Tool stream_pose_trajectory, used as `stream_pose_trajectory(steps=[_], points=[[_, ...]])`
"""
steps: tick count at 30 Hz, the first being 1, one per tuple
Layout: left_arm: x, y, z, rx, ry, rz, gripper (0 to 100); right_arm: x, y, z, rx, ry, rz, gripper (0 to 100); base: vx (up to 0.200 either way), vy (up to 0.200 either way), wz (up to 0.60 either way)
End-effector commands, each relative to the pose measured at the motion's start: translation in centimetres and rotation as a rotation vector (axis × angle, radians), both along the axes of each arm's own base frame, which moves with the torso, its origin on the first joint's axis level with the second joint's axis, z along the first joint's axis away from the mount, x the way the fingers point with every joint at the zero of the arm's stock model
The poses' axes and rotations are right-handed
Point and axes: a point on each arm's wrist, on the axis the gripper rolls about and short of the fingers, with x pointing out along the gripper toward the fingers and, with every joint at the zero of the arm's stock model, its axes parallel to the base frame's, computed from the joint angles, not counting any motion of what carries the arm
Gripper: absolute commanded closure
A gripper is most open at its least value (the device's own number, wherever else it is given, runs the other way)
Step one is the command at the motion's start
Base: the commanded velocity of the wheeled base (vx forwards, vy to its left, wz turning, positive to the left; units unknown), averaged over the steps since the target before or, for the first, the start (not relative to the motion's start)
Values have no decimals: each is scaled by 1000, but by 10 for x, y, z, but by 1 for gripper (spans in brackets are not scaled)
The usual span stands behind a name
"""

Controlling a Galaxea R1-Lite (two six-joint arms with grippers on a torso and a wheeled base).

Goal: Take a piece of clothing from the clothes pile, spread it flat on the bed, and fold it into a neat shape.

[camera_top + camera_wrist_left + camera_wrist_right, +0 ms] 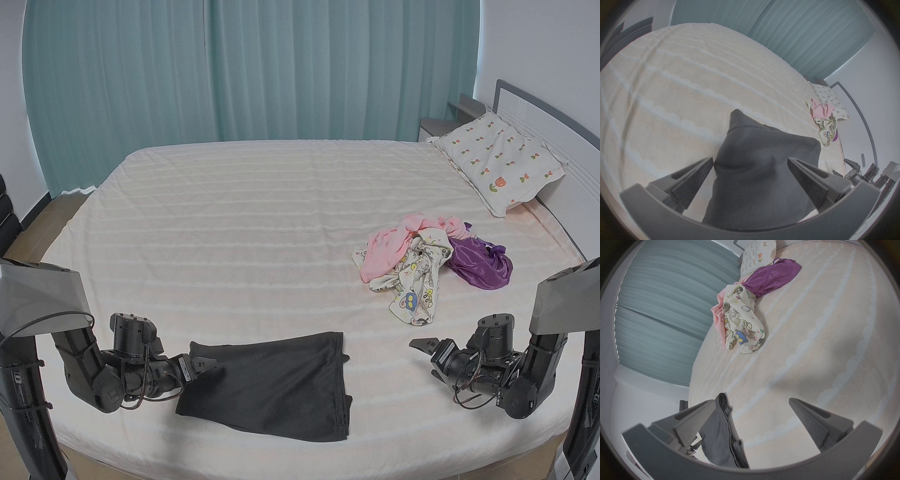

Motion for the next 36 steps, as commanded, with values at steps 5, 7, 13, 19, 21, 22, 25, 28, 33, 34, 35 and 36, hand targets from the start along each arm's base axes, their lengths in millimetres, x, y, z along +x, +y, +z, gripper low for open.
stream_pose_trajectory(steps=[5, 7, 13, 19, 21, 22, 25, 28, 33, 34, 35, 36], points=[[-1, 1, -5, 1, 18, 3, 0, -3, 9, -7, -17, 17, 40, 0, 0, 0, 0], [-1, 1, -5, -1, 18, 1, 0, -3, 10, -7, -17, 17, 42, 0, 0, 0, 0], [3, -2, -11, -8, 25, -13, 0, -3, 9, -7, -17, 19, 40, 0, 0, 0, 0], [4, -4, -18, -31, 7, -34, 0, -3, 9, -7, -16, 19, 42, 0, 0, 0, 0], [3, -4, -17, -53, 2, -51, 0, -3, 9, -7, -16, 19, 42, 0, 0, 0, 0], [2, -4, -17, -60, 4, -59, 0, -4, 10, -7, -16, 19, 43, 0, 0, 0, 0], [0, -4, -17, -85, 10, -87, 0, -3, 9, -7, -16, 19, 42, 0, 0, 0, 0], [-1, -4, -17, -100, 17, -102, 0, -4, 10, -7, -16, 19, 43, 0, 0, 0, 0], [-1, -5, -17, -107, 14, -111, 0, -3, 9, -7, -16, 19, 42, 0, 0, 0, 0], [-1, -5, -17, -107, 14, -111, 0, -3, 9, -7, -16, 19, 42, 0, 0, 0, 0], [-1, -5, -16, -107, 14, -111, 0, -3, 10, -7, -16, 18, 43, 0, 0, 0, 0], [-2, -4, -16, -108, 17, -108, 0, -3, 10, -7, -15, 16, 45, 0, 0, 0, 0]])
